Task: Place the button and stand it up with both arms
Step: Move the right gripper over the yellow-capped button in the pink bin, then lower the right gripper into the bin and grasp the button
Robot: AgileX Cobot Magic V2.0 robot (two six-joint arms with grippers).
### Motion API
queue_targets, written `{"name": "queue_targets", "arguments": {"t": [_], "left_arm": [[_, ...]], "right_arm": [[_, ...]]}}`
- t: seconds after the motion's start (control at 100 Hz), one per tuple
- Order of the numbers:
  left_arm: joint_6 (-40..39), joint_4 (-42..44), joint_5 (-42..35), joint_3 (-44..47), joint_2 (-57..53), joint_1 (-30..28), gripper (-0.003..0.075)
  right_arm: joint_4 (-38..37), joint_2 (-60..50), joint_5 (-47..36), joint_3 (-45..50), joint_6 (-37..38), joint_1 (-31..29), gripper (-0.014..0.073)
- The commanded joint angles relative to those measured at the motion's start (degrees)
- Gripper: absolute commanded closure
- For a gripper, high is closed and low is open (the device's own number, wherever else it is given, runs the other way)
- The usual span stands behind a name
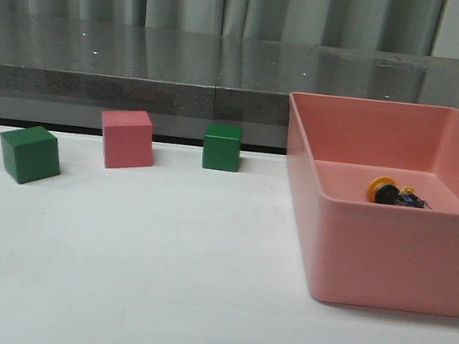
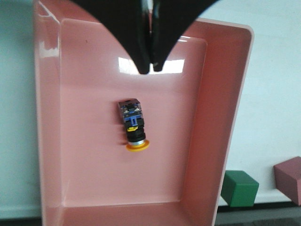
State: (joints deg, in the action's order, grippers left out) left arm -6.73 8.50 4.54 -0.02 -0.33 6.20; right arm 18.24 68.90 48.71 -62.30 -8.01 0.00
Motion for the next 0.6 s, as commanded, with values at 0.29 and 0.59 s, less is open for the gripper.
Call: {"name": "queue_targets", "arguments": {"t": [0.29, 0.59], "left_arm": [[-0.63, 0.00, -4.54, 1.77, -1.73, 0.34, 0.0739], [-0.63, 0.00, -4.54, 1.77, -1.73, 0.34, 0.0739]], "right_arm": [[14.59, 10.37, -4.01, -2.10, -17.75, 0.00, 0.0080], [12.62, 17.66, -12.22, -2.10, -24.77, 2.73, 0.0023]]}}
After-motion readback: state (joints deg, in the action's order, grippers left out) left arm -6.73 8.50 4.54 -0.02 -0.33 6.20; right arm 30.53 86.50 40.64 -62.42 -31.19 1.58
